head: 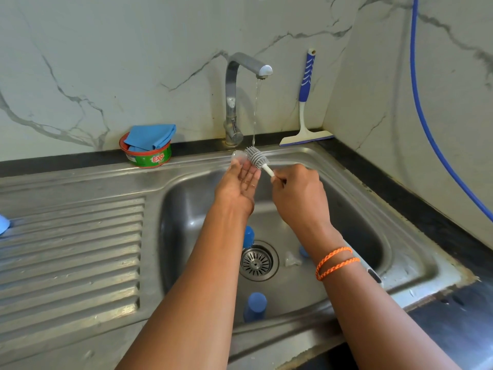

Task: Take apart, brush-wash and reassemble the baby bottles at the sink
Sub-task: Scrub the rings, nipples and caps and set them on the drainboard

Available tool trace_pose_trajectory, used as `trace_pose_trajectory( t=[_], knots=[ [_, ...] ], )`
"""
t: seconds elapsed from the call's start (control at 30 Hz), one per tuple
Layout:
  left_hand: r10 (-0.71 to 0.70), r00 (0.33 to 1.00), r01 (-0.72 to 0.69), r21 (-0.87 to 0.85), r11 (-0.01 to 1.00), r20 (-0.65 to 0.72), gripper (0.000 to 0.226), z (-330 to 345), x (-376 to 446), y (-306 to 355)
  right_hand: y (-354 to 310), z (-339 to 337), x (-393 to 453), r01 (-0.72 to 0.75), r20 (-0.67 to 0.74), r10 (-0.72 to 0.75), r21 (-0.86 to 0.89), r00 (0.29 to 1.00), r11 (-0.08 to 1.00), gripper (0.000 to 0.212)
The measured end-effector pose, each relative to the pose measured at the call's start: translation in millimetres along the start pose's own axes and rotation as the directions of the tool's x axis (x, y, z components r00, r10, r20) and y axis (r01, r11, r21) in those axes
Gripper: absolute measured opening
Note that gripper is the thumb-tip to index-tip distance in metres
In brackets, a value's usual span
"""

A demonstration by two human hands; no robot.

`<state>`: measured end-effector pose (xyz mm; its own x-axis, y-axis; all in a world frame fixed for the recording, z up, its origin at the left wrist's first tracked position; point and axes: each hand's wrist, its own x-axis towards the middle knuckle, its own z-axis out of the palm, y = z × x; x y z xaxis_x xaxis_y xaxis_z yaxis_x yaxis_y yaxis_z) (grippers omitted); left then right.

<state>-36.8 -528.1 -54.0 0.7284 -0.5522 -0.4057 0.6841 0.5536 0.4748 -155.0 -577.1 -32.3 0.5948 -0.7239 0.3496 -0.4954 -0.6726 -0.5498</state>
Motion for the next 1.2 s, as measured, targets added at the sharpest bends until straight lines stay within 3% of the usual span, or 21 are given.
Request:
trace_pose_trajectory(
  t=[0.1,0.2,0.3,0.5,0.6,0.87,0.97,1.07,1.2],
  knots=[
    [-0.042,0.998,0.039,0.052,0.998,0.043,0.033,3,-4,-3,2,4,1,-0.050,0.007,0.049,0.066,0.999,0.997,0.038],
    [-0.081,0.990,0.060,0.172,0.983,0.118,0.026,5,-5,-4,2,5,5,-0.107,-0.017,0.109,0.082,0.994,0.991,0.030],
    [-0.095,0.990,0.071,0.208,0.976,0.108,0.019,5,-5,-1,3,7,7,-0.123,-0.048,0.125,0.041,0.991,0.992,0.027],
    [-0.073,0.996,0.072,0.005,0.997,0.051,0.013,5,-9,0,4,10,8,-0.083,-0.039,0.086,0.077,0.996,0.994,0.027],
    [-0.063,0.998,0.063,-0.013,0.998,0.015,0.015,2,-4,3,-4,8,-2,-0.032,-0.002,0.033,0.080,0.999,0.996,0.035],
    [-0.055,0.997,0.042,0.193,0.980,0.062,0.013,4,-6,-4,-7,10,0,-0.086,-0.010,0.087,0.093,0.996,0.992,0.027],
    [0.069,0.993,-0.101,0.399,0.911,0.094,0.012,5,-3,-3,-1,9,5,-0.130,0.005,0.130,0.113,0.992,0.985,0.025],
    [0.209,0.971,-0.238,0.588,0.773,0.118,0.007,5,-3,-1,4,10,11,-0.234,0.077,0.224,0.170,0.972,0.957,0.025],
    [0.218,0.964,-0.262,0.688,0.677,0.152,0.006,-1,-4,3,3,3,16,-0.525,0.334,0.408,0.460,0.850,0.716,0.021]
  ],
)
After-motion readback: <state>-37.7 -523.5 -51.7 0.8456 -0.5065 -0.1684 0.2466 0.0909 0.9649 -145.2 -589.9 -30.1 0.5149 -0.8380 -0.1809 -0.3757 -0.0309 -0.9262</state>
